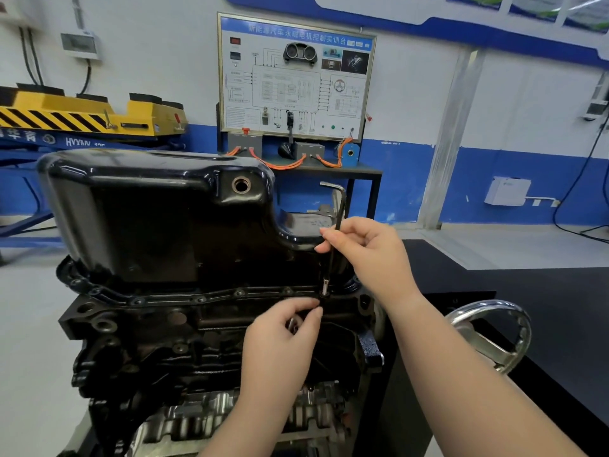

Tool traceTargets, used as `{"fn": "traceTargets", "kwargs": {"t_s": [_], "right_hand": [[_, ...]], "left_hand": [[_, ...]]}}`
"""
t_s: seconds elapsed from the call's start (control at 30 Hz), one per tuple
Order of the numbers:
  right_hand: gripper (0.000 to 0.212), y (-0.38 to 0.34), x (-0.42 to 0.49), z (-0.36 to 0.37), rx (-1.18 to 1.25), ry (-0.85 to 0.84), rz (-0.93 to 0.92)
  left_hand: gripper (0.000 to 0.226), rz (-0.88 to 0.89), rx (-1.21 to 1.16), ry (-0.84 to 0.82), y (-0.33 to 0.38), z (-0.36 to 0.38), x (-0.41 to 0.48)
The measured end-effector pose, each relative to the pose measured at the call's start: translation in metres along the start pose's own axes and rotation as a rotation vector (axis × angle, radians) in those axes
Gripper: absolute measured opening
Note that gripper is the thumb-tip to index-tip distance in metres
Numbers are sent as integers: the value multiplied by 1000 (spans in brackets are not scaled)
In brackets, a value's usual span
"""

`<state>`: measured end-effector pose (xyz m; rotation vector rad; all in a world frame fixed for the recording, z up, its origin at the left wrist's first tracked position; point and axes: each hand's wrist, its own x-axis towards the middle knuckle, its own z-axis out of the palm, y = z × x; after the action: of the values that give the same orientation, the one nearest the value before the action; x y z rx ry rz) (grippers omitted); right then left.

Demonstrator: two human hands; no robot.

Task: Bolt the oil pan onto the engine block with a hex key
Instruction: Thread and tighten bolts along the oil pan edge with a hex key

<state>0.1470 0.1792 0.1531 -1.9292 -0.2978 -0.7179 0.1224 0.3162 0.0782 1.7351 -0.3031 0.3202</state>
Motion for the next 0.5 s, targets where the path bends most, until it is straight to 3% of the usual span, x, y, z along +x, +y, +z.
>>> {"fn": "traceTargets", "kwargs": {"t_s": [0.13,0.37,0.5], "right_hand": [[31,2,-1,3,58,17,14],[26,11,-4,10,131,75,-34],[35,12,-4,13,146,97,-46]], "left_hand": [[10,28,-25,45,4,8,14],[16,-98,-221,47,-5,31,15],[15,-144,-276,149,-1,42,17]]}}
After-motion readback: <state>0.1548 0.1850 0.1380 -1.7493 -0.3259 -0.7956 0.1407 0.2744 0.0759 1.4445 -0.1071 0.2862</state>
